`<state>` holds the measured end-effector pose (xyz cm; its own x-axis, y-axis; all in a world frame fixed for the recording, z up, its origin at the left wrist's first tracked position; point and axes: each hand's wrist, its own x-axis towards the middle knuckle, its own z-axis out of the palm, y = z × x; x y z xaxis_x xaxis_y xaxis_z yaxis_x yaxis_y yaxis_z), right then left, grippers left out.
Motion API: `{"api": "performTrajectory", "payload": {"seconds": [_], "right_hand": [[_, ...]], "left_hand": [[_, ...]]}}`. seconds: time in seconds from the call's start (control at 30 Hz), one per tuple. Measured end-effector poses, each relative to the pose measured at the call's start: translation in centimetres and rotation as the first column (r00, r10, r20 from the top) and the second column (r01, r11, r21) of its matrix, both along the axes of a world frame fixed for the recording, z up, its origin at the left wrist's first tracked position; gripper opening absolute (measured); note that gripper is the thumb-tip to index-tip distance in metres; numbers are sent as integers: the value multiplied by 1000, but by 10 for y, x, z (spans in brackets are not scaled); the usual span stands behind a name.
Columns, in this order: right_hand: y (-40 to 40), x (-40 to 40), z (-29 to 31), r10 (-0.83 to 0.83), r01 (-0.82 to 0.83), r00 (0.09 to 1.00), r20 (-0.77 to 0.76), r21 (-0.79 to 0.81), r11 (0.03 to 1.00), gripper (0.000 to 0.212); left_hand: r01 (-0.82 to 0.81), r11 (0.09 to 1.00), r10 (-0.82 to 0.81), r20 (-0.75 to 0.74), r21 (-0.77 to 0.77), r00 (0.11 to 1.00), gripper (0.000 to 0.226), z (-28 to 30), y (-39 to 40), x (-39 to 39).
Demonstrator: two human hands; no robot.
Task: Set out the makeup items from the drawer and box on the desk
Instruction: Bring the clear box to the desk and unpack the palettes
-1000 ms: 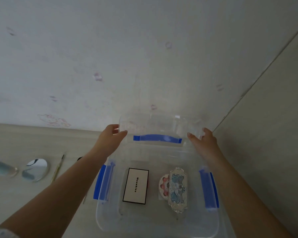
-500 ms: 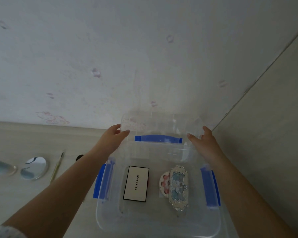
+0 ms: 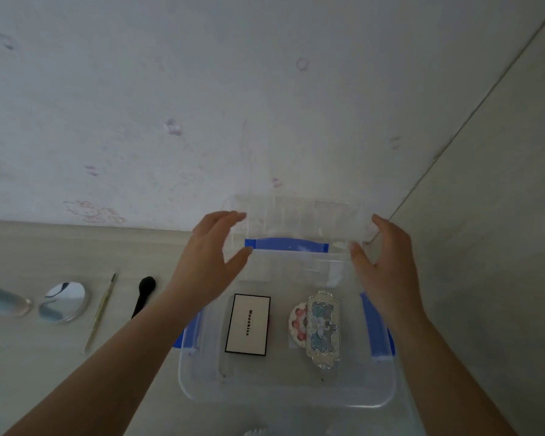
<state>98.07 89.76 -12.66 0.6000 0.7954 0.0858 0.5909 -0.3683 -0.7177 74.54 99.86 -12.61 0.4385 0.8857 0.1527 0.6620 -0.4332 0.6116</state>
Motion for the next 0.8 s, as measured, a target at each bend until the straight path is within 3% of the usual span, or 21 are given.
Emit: {"api": "performTrajectory", "payload": {"seconds": [0.07, 0.13, 0.23, 0.33, 0.53, 0.67, 0.8], "right_hand": [[-16, -19, 6, 37, -41, 997, 73, 51, 998, 51], [-29, -36, 6, 113, -113, 987, 111, -2, 994, 48], [-39, -55, -11, 237, -221, 971, 34, -262, 939, 49], [-41, -62, -35, 292, -287, 954, -69, -501, 817, 54], [-32, -61, -64, 328, -218, 945, 5, -738, 638, 65], [-24, -62, -75, 361, -201, 932, 34, -781, 591, 67], [-15, -61, -74, 413, -207, 908, 72, -780, 590, 63]], "left_hand": [[80, 996, -80, 4, -34, 997, 49, 5, -16, 3], [109, 987, -111, -12, -119, 994, 47, 2, -28, 6], [102, 937, -167, -174, -333, 970, 58, -13, -41, 10], [99, 865, -296, -341, -491, 892, 72, -38, -49, 18], [-67, 857, -314, -621, -511, 718, 84, -72, -46, 21], [-99, 845, -304, -625, -525, 719, 82, -82, -42, 24], [-134, 843, -285, -644, -521, 710, 96, -92, -46, 28]]}}
